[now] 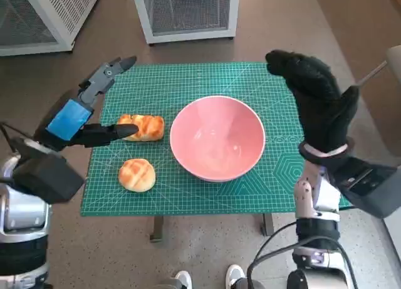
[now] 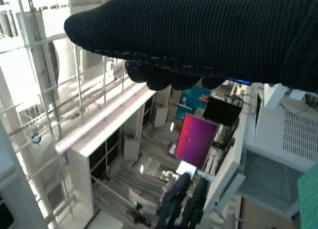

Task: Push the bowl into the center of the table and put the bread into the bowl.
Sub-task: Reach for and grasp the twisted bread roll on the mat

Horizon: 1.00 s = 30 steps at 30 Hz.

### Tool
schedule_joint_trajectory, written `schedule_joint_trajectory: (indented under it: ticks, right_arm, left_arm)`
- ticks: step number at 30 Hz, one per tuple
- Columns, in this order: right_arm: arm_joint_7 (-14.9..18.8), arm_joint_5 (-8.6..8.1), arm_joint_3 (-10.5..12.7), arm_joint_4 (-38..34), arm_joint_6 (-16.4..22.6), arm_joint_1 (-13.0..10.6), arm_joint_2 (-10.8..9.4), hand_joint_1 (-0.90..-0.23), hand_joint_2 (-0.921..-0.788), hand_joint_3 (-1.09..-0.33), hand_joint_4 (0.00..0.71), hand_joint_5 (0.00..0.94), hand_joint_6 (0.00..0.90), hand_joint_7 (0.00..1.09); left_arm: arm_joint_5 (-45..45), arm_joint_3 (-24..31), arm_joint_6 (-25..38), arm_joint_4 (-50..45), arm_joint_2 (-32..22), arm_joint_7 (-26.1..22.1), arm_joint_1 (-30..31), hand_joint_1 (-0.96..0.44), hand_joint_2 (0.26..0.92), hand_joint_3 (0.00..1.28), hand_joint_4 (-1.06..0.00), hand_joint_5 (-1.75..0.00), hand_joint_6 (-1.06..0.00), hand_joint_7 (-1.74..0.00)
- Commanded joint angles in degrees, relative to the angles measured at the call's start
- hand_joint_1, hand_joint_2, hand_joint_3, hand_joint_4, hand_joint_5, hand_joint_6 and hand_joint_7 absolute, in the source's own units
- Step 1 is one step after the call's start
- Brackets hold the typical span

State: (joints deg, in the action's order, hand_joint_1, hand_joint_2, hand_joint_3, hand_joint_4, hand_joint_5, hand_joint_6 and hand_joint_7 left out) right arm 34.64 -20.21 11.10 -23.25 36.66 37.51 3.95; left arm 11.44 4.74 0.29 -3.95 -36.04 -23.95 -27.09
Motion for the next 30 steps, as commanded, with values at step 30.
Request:
schedule_joint_trajectory:
  ticks: [30]
  right_arm:
    - [-0.9, -3.92, -2.7, 3.1, -4.1, -3.2, -0.2, -0.382, -0.921, -0.532, 0.506, 0.002, 0.160, 0.84]
  left_arm:
    - [19.7, -21.5, 19.6, 18.8, 0.0, -8.3, -16.8, 0.05, 0.755, 0.01, -0.02, 0.00, -0.19, -0.03]
